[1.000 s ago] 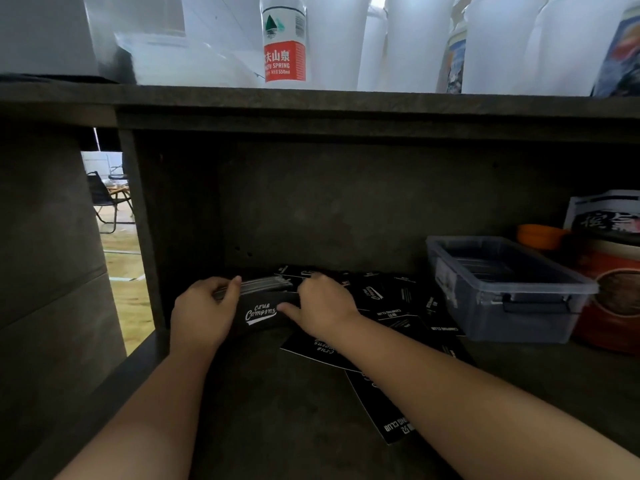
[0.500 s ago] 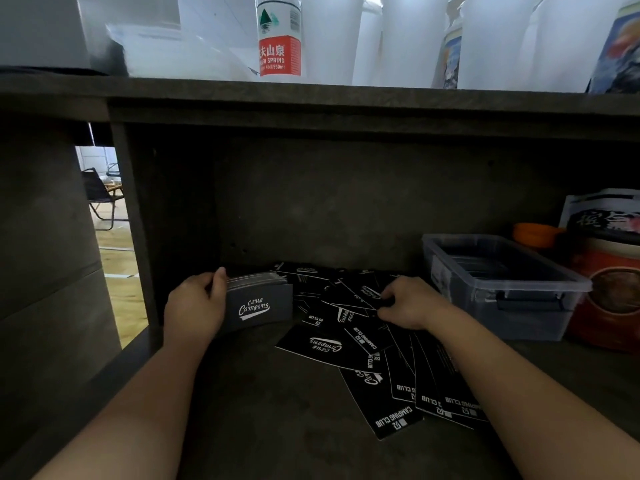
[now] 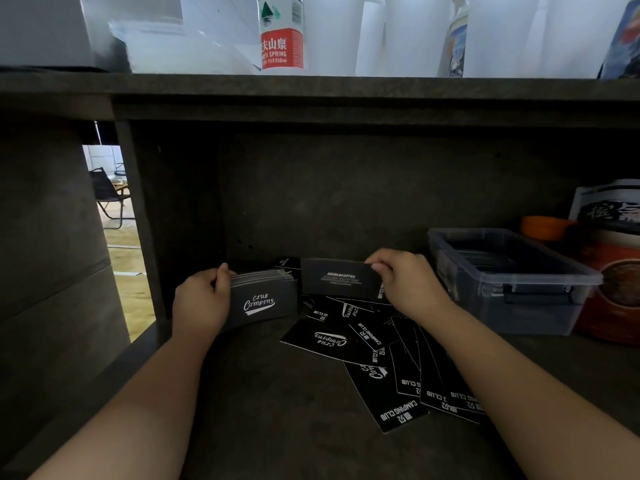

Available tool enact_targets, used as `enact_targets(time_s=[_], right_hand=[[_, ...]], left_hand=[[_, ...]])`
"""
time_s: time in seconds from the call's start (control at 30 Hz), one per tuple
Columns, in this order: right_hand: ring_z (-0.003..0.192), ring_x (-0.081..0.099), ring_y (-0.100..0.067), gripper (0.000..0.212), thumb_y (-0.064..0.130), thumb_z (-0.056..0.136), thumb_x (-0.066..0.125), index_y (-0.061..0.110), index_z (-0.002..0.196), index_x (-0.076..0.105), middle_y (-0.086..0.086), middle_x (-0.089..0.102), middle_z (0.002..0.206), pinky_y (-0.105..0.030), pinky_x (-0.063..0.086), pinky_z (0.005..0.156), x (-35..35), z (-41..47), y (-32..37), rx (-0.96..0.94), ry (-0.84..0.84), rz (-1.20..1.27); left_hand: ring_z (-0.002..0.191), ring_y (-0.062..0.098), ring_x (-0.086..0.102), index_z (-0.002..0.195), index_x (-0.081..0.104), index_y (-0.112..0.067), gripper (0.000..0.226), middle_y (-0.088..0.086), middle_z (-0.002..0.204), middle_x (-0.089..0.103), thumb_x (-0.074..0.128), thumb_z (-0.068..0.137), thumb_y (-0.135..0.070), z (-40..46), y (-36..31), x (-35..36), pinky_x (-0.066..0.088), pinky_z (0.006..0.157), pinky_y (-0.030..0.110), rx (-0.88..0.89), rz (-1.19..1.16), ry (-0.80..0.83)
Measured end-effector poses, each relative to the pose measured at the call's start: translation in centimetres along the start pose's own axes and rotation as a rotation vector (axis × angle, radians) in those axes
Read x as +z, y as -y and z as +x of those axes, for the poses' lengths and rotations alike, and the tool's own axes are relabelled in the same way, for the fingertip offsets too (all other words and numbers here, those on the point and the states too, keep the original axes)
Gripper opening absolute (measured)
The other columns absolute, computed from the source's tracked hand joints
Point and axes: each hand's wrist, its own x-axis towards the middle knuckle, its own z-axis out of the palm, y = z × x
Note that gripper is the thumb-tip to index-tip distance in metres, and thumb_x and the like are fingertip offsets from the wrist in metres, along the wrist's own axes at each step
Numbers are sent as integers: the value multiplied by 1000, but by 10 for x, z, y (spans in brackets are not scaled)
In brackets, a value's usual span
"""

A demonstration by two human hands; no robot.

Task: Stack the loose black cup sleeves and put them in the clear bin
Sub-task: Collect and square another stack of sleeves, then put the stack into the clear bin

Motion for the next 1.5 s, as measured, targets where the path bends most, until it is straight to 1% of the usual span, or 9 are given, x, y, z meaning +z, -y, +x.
enact_targets(time_s=[0.2, 0.37, 0.57, 0.77, 0.87, 1.0, 1.17, 1.4, 1.5], right_hand=[[94, 65, -10, 17, 14, 91, 63, 16, 103, 75, 3, 73, 100, -5, 37, 82, 25, -11, 15, -151, 81, 5], [93, 65, -10, 16, 18, 90, 63, 18, 102, 74, 3, 73, 99, -27, 51, 87, 44, -5, 36, -148, 84, 30], [88, 66, -20, 15, 22, 91, 63, 11, 96, 73, -7, 72, 93, -32, 53, 77, 63, 5, 71, -136, 132, -28], [88, 62, -21, 23, 33, 83, 72, 11, 90, 67, -6, 62, 98, -35, 53, 75, 67, 10, 84, -65, 109, -123], [103, 55, -20, 46, 36, 75, 79, 15, 109, 57, -5, 53, 114, -33, 51, 84, 71, 10, 81, 7, 71, -62], [131, 41, -19, 97, 26, 78, 79, 21, 151, 16, -4, 40, 145, -28, 37, 106, 81, 9, 84, 180, 406, 432], [139, 31, -23, 81, 27, 90, 65, 21, 153, 15, -7, 26, 152, -29, 25, 113, 92, 1, 85, -21, 456, 186], [130, 38, -25, 72, 33, 95, 56, 15, 152, 15, -8, 24, 145, -32, 36, 108, 90, -6, 86, -153, 357, 44], [135, 33, -27, 77, 35, 96, 55, 15, 153, 8, -10, 18, 151, -34, 33, 111, 88, -5, 84, -130, 429, 3]], left_hand=[[88, 19, 62, 101, 73, -16, 39, 7, 94, 71, 40, 103, -35, 0, -1, 0, 47, 74, 31, -8, -28, 10], [87, 18, 61, 99, 72, -21, 38, 1, 88, 67, 38, 103, -37, -1, -3, 0, 43, 74, 30, -8, -54, 28], [87, 15, 63, 85, 70, -32, 36, -8, 88, 67, 39, 103, -31, -9, -11, -7, 51, 85, 38, -121, -288, 73], [88, 15, 63, 102, 75, -19, 37, -1, 91, 70, 51, 96, -47, -5, -9, -5, 47, 78, 29, -54, -142, 68], [78, 5, 59, 94, 77, -20, 36, -6, 82, 68, 49, 98, -44, -4, -8, -5, 43, 69, 23, -31, -138, 50], [91, 9, 61, 85, 75, -24, 38, -7, 95, 67, 44, 101, -38, -7, -12, -3, 44, 82, 29, -61, -258, 50], [128, 17, 47, 130, 59, -31, 33, -4, 139, 51, 45, 101, -35, -7, -17, 2, 37, 111, 43, -247, -459, -96], [107, 9, 59, 143, 45, -32, 38, -2, 126, 57, 34, 106, -30, -14, -20, 1, 46, 93, 31, -174, -644, -42], [117, 16, 54, 147, 38, -31, 49, 5, 143, 49, 38, 103, -11, -9, -13, 8, 43, 106, 40, -268, -605, -6]])
